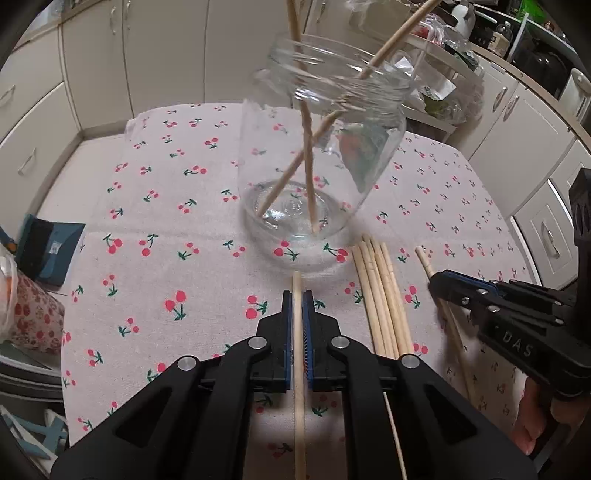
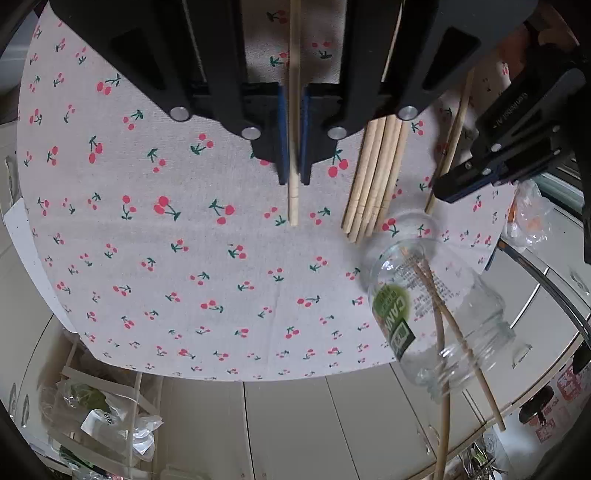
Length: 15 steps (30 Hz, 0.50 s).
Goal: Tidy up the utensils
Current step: 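Grasp another wooden stick with the right gripper while the left gripper grasps one, then raise both held sticks above the glass jar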
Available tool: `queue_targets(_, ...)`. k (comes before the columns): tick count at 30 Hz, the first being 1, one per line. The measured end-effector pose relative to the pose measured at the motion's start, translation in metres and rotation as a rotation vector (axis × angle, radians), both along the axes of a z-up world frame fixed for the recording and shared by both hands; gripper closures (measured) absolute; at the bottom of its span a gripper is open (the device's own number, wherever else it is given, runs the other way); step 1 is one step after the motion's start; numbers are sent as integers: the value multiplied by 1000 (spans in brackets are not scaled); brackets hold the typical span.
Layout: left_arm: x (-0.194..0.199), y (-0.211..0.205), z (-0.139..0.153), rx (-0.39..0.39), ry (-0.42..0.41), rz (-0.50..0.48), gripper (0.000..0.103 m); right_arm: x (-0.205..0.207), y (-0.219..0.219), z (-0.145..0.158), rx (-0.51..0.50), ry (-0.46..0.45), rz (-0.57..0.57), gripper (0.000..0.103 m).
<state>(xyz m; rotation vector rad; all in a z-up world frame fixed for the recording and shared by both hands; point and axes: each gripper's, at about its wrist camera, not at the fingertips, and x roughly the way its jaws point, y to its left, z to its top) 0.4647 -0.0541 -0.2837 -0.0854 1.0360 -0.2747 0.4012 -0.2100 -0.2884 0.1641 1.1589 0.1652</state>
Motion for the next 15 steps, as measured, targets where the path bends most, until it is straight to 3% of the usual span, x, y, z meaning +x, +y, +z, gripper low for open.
queue_targets(4,4,-5,-2,44,3,-1,94,-3,10,0,-60,-23,37,77)
queue_targets(6,4,-7,-1,75,-2,-6,94,-9,20,-1,-126,-49,61,88)
queue_targets(8,1,-16,0,138,-21,-18,96,-10,23,-1,-119,-55,70,96)
queue_targets(12,-8,-12,12,98,-31,-6,98,-14,4,7,65,-40,-17,97)
queue_targets(15,-20,-3,36,41,-90,10,98,-27,-10,38,212,-162,-69,97)
